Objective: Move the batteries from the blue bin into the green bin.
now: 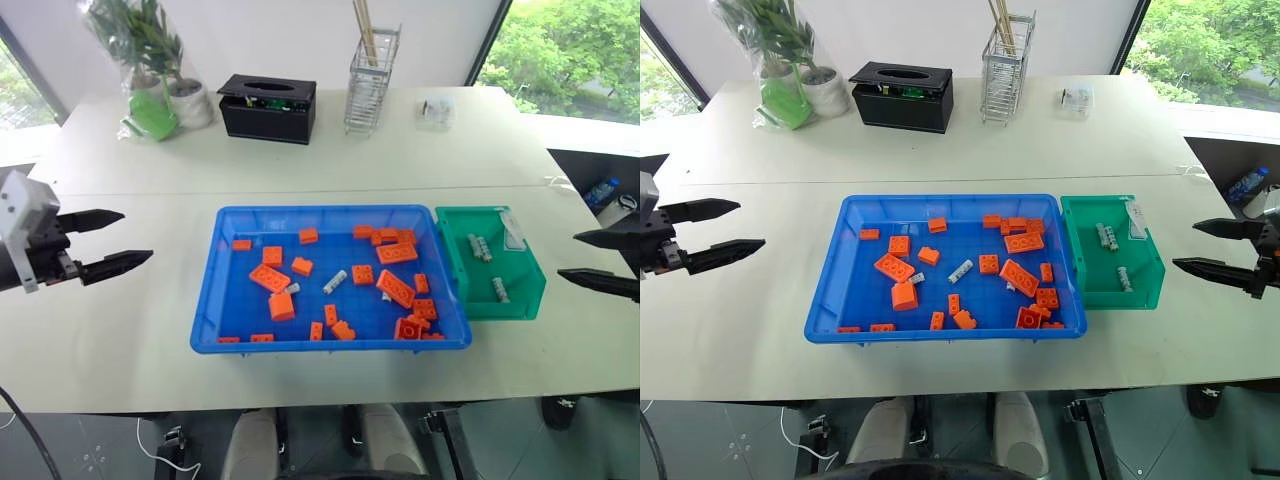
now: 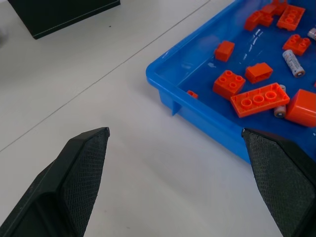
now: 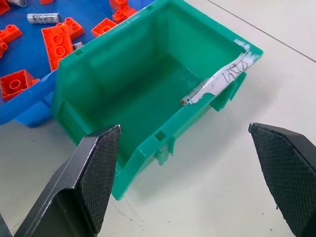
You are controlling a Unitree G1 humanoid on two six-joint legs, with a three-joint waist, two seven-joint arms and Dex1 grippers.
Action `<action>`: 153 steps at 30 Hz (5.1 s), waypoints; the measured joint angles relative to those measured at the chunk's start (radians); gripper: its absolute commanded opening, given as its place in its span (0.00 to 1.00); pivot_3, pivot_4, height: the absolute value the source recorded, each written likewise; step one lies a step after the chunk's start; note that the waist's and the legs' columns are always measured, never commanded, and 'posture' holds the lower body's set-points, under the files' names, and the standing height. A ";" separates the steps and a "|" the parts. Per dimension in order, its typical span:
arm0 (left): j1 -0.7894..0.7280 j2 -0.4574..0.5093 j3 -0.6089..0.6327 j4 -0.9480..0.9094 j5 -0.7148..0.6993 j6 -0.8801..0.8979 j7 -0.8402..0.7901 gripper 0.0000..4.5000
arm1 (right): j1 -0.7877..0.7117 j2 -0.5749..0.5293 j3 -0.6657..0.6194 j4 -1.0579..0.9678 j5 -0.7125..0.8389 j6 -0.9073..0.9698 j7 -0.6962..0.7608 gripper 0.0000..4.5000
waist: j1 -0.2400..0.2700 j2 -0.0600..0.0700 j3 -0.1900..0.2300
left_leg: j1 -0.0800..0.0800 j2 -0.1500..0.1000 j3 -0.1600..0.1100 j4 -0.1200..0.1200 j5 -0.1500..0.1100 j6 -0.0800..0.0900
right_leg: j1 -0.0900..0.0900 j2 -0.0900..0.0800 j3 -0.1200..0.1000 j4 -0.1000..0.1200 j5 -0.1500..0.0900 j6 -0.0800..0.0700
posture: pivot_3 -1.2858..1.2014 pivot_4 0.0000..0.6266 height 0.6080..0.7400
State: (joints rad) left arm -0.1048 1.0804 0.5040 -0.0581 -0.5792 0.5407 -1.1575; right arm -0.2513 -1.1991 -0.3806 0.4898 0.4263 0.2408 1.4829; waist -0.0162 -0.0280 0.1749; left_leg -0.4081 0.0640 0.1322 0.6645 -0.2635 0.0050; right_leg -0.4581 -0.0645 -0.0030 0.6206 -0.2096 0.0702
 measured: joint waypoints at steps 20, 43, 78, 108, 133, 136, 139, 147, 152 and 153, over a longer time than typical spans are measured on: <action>-0.008 -0.001 -0.148 -0.236 -0.077 0.062 -0.104 1.00 | -0.529 0.277 0.453 -0.406 -0.047 0.225 -0.050 0.95 | -0.003 0.002 0.001 | 0.000 0.000 0.001 0.001 0.001 -0.001 | -0.005 0.001 0.002 0.008 0.000 0.000 | 0.52 0.24 0.97; 0.043 -0.027 -0.131 -0.357 -0.110 0.099 -0.016 1.00 | -0.707 0.820 0.858 -0.031 -0.350 -0.076 -0.039 0.77 | -0.002 0.001 0.001 | -0.001 0.000 0.000 0.002 0.001 -0.002 | -0.004 0.002 0.001 0.010 0.000 0.000 | 0.52 0.24 0.97; -0.061 -0.046 -0.229 -0.296 -0.104 0.060 -0.015 1.00 | -0.645 0.858 0.869 -0.035 -0.491 -0.128 -0.070 0.00 | 0.000 0.001 0.001 | -0.001 0.000 -0.001 0.002 0.002 -0.004 | -0.004 0.002 0.001 0.011 0.000 0.000 | 0.52 0.24 0.97; -0.274 -0.177 -0.442 -0.149 0.002 -0.030 -0.043 1.00 | -0.029 0.221 0.014 -0.685 -0.130 0.550 -0.459 0.80 | 0.002 0.000 0.001 | 0.000 -0.001 -0.003 0.002 0.002 -0.003 | -0.002 0.003 0.001 0.009 0.000 0.000 | 0.52 0.24 0.97; -0.161 -0.178 -0.406 -0.302 -0.002 0.001 0.011 1.00 | -0.585 0.614 0.913 -0.262 -0.451 -0.075 -0.198 0.80 | -0.003 -0.001 0.001 | -0.001 0.001 -0.004 0.003 0.002 -0.003 | -0.003 0.005 0.001 0.010 0.000 0.000 | 0.52 0.24 0.97; -0.131 -0.176 -0.388 -0.314 -0.013 0.011 0.022 1.00 | -0.604 0.653 0.921 -0.163 -0.480 -0.125 -0.186 0.80 | 0.002 -0.001 0.001 | -0.001 0.000 -0.003 0.003 0.002 -0.003 | -0.003 0.004 0.001 0.010 0.000 0.000 | 0.52 0.24 0.97; -0.125 -0.175 -0.367 -0.332 -0.025 0.023 0.034 1.00 | -0.628 0.689 0.921 -0.102 -0.485 -0.156 -0.160 0.69 | 0.002 -0.001 0.001 | -0.001 0.000 -0.003 0.003 0.002 -0.004 | -0.002 0.004 0.001 0.010 0.000 0.000 | 0.52 0.24 0.97; -0.126 -0.174 -0.357 -0.347 -0.040 0.031 0.048 1.00 | -0.623 0.713 0.900 -0.077 -0.466 -0.130 -0.097 0.01 | 0.000 -0.001 0.001 | 0.000 0.000 -0.003 0.003 0.002 -0.004 | -0.002 0.004 0.001 0.010 0.000 0.000 | 0.52 0.24 0.97; -0.158 -0.177 -0.367 -0.327 -0.040 0.031 0.046 1.00 | -0.587 0.710 0.814 -0.238 -0.365 0.073 -0.099 0.01 | 0.002 -0.001 0.001 | -0.001 0.000 -0.003 0.003 0.002 -0.004 | -0.002 0.004 0.001 0.011 0.000 0.000 | 0.52 0.24 0.97; -0.175 -0.180 -0.374 -0.317 -0.040 0.030 0.043 1.00 | -0.586 0.702 0.774 -0.296 -0.333 0.137 -0.114 0.01 | 0.003 -0.001 0.001 | -0.001 0.000 -0.003 0.003 0.002 -0.004 | -0.003 0.004 0.001 0.011 0.000 0.000 | 0.52 0.24 0.97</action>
State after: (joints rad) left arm -0.2801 0.9004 0.1297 -0.3756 -0.6192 0.5702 -1.1146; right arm -0.8371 -0.4973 0.3933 0.1941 0.0934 0.3781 1.3689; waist -0.0135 -0.0286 0.1759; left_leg -0.4089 0.0645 0.1288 0.6676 -0.2611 0.0012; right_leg -0.4607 -0.0604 -0.0025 0.6312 -0.2095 0.0707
